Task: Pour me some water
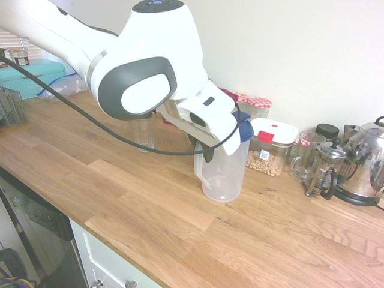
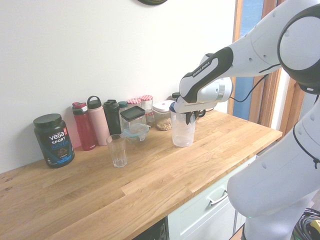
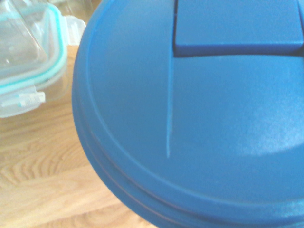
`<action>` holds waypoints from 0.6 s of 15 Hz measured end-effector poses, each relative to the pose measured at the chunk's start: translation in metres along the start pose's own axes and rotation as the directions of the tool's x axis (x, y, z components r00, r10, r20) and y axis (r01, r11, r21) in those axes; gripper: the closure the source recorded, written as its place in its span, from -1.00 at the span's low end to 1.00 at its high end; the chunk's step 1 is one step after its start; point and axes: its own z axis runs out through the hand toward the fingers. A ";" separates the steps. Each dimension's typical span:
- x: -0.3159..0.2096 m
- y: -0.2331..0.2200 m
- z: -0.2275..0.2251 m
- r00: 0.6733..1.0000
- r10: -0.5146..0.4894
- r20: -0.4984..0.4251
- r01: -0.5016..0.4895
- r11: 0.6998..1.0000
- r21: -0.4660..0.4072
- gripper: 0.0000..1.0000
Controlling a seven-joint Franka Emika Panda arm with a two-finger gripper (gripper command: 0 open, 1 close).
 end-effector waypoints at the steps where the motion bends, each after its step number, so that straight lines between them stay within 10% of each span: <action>1: 0.000 0.000 0.000 1.000 -0.002 0.001 0.002 1.000 -0.001 -1.00; 9: -0.004 -0.003 0.000 0.999 -0.043 0.000 0.043 0.999 -0.024 -1.00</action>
